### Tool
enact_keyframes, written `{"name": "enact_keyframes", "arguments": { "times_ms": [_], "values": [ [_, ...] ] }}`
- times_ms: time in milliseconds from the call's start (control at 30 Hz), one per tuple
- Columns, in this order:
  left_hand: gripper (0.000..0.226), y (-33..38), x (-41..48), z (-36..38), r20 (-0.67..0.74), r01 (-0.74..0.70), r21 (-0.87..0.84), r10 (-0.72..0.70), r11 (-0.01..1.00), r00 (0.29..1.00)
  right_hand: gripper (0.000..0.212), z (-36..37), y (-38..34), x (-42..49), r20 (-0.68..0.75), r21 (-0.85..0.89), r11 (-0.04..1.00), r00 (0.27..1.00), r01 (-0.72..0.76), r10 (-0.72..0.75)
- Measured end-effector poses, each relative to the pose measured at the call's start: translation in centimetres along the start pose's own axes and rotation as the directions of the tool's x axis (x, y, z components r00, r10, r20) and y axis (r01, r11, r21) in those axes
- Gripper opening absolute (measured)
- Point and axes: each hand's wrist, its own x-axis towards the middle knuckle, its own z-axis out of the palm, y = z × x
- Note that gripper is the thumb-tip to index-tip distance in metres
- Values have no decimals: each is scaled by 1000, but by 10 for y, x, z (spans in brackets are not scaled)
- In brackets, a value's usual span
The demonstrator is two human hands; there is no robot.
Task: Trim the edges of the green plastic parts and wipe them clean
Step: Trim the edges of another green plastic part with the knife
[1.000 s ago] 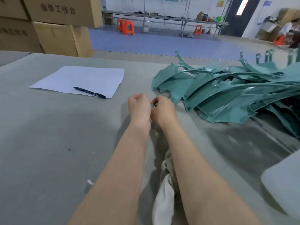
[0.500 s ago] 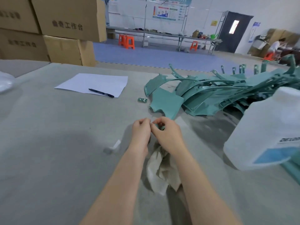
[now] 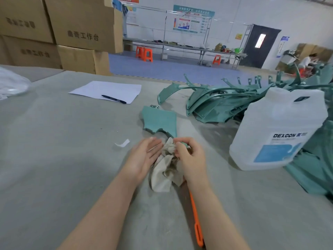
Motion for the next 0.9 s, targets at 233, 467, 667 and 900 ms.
{"name": "enact_keyframes", "arguments": {
  "times_ms": [233, 467, 667, 900],
  "values": [
    [26, 6, -5, 0, 47, 81, 69, -84, 994, 995, 26, 8, 3, -18, 177, 35, 984, 968, 175, -178],
    [36, 9, -6, -5, 38, 205, 235, -220, 950, 975, 28, 14, -6, -30, 565, -20, 1000, 825, 0, 11],
    [45, 10, 7, -9, -76, 46, 401, -17, 915, 997, 42, 7, -10, -32, 774, 113, 948, 625, -296, 103],
    [38, -3, -7, -9, -6, 21, 222, -20, 975, 1000, 33, -2, -3, -20, 620, 269, 898, 776, -347, 113]
  ]
}}
